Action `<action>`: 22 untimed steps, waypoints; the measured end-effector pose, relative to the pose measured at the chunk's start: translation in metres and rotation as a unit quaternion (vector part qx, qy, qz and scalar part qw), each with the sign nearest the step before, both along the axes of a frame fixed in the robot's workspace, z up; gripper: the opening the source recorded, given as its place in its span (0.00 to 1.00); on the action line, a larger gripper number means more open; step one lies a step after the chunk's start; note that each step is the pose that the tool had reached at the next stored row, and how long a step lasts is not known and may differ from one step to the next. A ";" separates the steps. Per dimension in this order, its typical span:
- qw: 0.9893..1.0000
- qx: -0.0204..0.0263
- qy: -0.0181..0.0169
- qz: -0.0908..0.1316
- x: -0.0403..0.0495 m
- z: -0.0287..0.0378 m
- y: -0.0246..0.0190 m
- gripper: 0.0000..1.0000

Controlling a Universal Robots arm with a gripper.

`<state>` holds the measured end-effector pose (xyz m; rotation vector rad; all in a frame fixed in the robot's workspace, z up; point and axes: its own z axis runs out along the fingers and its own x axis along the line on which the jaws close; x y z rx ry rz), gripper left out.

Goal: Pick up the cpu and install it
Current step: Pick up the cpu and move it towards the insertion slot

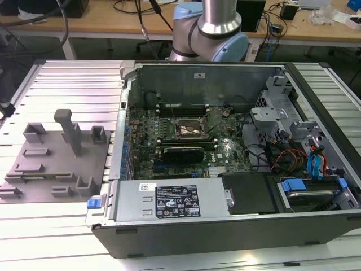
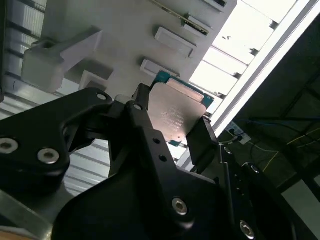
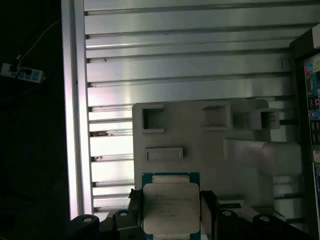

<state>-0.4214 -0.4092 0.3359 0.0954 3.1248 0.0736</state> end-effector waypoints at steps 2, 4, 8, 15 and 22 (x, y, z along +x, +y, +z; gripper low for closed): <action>1.000 0.000 0.000 0.000 0.0000 0.0299 0.0001 0.55; 1.000 0.000 0.000 0.000 0.0000 0.0334 0.0001 0.55; 1.000 0.000 0.000 0.000 0.0000 0.0374 0.0001 0.55; 1.000 0.000 0.000 0.000 0.0000 0.0543 0.0003 0.55; 1.000 0.000 0.000 0.000 0.0031 0.0545 0.0003 0.55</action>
